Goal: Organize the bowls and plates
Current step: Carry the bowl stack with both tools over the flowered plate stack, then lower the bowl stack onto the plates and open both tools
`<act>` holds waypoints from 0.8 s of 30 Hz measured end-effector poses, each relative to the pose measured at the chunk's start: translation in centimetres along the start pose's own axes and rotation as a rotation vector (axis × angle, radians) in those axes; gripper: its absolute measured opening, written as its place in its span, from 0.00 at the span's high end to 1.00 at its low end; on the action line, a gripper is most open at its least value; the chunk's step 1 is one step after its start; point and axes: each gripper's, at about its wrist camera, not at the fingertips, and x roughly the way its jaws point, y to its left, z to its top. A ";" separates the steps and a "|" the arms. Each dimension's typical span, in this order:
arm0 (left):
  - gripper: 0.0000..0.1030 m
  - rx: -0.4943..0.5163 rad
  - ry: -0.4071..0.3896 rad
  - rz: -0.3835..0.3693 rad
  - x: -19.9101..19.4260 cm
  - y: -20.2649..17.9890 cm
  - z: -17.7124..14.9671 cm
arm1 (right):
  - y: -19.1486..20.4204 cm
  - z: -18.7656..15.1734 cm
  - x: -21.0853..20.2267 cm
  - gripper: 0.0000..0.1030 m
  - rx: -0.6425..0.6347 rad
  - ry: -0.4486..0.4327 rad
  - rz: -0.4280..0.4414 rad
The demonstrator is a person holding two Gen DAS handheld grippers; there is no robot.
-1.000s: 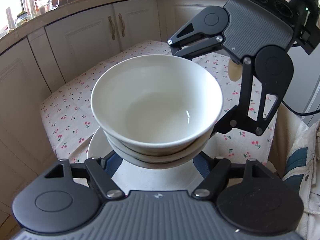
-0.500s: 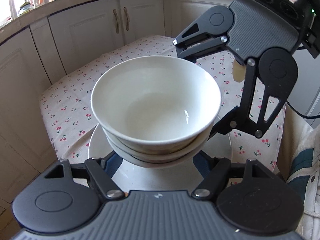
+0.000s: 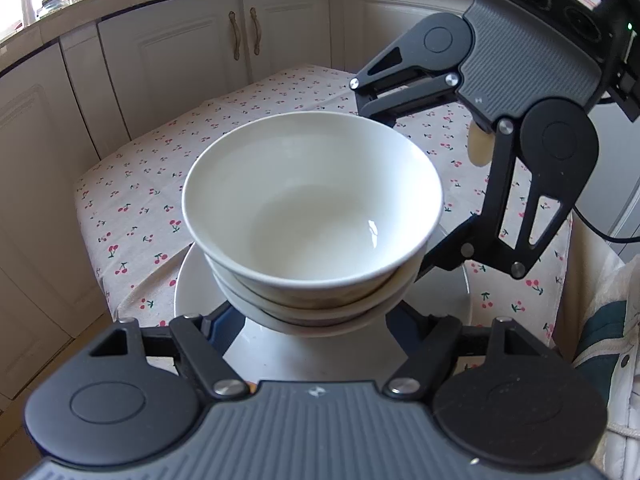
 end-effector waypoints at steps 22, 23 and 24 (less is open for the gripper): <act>0.04 -0.043 -0.082 0.065 -2.1 -1.1 -0.7 | 0.2 -0.5 -1.1 0.11 0.108 -0.026 -0.046; 0.04 -0.046 -0.088 0.077 -2.5 -1.4 -0.9 | 0.3 -0.6 -1.4 0.08 0.112 -0.028 -0.056; 0.04 -0.053 -0.093 0.084 -2.8 -1.6 -1.1 | 0.4 -0.7 -1.7 0.05 0.119 -0.032 -0.062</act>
